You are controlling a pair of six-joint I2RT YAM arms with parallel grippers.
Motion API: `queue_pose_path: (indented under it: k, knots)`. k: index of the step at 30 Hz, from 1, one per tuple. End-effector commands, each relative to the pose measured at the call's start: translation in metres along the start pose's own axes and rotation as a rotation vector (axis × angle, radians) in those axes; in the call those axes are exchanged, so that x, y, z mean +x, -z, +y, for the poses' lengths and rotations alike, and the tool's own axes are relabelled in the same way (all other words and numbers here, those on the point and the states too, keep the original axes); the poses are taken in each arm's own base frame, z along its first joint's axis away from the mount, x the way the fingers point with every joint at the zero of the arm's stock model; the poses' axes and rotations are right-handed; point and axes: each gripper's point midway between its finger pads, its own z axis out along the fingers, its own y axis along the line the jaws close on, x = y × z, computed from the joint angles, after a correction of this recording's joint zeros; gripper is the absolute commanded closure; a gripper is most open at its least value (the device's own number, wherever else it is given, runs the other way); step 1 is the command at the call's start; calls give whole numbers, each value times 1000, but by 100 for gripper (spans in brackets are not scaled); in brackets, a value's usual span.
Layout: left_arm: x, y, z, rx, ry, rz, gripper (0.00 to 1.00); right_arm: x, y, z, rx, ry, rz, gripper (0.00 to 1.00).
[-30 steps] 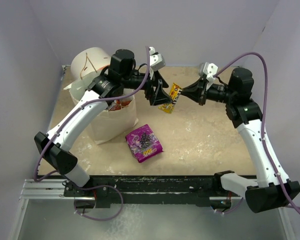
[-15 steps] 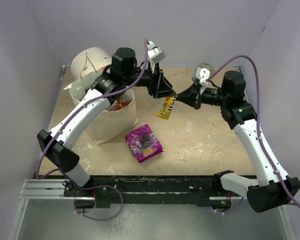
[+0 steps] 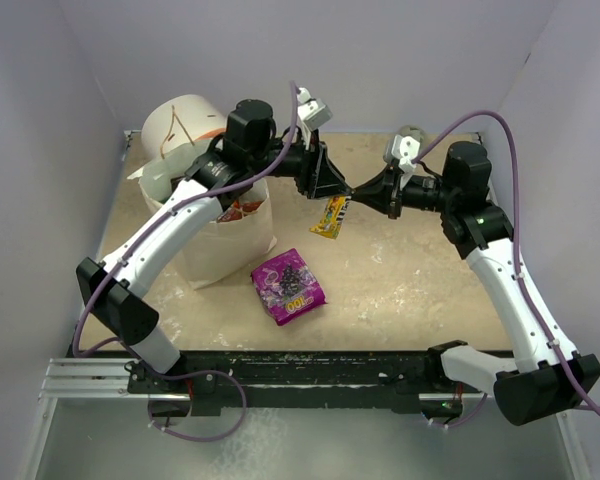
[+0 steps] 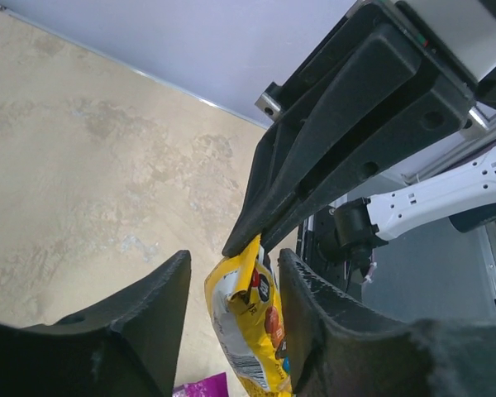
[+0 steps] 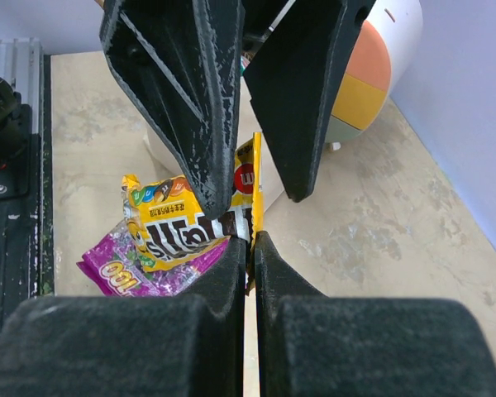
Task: Place the snacks into the paper bag
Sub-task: Place the snack in the paper bag.
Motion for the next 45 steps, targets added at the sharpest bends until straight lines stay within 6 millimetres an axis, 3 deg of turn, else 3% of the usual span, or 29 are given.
queue_pose_path:
  k: [1, 14, 17, 27, 30, 36, 41, 45]
  knots:
    - [-12, 5, -13, 23, -34, -41, 52, -18, 3, -2, 20, 73, -42, 100]
    - [-16, 10, -21, 43, -97, -65, 91, -11, 5, 0, 31, 85, -32, 99]
    - [-17, 15, -24, 42, -140, -73, 100, -8, 6, 1, 33, 91, -25, 86]
    - [-37, 43, -41, 1, -327, -112, 100, 4, 20, 4, 78, 88, 0, 32]
    - [-47, 57, -41, -46, -374, -127, 100, 15, 24, 6, 83, 73, 17, 27]
    - [-85, 103, -36, -171, -435, -210, 100, 44, 26, -7, 152, 67, 79, 26]
    - [-115, 157, -23, -375, -521, -266, 100, 77, 23, -13, 164, 31, 158, 26]
    - [-117, 198, -7, -624, -651, -216, 100, 96, 24, -10, 164, -3, 189, 26]
